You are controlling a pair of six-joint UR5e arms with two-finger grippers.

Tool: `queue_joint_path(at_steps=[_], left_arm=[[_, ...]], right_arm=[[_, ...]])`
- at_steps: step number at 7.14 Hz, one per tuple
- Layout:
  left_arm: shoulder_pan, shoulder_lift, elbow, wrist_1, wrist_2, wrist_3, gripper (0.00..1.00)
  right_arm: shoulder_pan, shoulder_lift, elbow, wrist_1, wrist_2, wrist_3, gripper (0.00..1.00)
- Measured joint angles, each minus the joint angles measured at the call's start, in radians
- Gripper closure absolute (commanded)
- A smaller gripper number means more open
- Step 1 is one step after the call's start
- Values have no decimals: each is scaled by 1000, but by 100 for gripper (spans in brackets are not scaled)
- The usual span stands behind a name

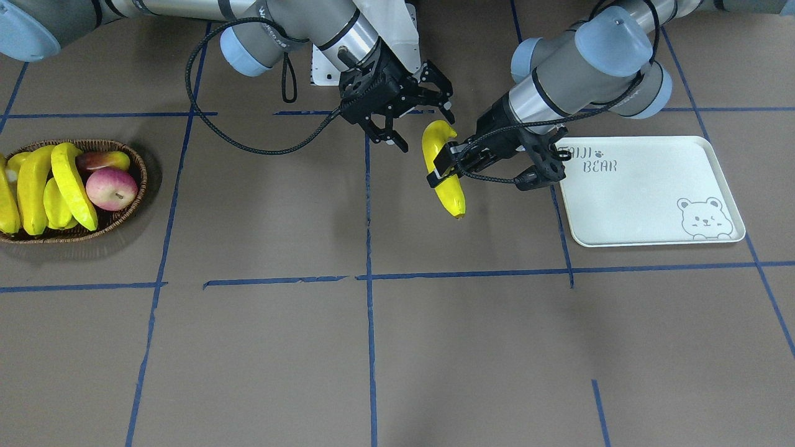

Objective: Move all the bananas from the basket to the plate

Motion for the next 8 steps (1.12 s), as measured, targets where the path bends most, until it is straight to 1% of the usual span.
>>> queue_joint_path(at_steps=[2,3,4,5,7,8], left_arm=[[-16,70,-1,4,67,7,100],[-36,117,-3,5,91,22,100],[-70,174,-4,7,98,65,100],[-104,238,-5,8,98,138,100],[-167,378,2,23,97,353,100],[-203,437,6,36,98,448,100]], right_arm=[[38,-56,26,-18,61,-2,1],[55,-93,53,-59,81,-5,1],[69,-116,89,-151,93,-13,1],[78,-125,131,-270,99,-34,1],[101,-136,223,-515,106,-148,1],[121,-152,257,-587,117,-206,1]])
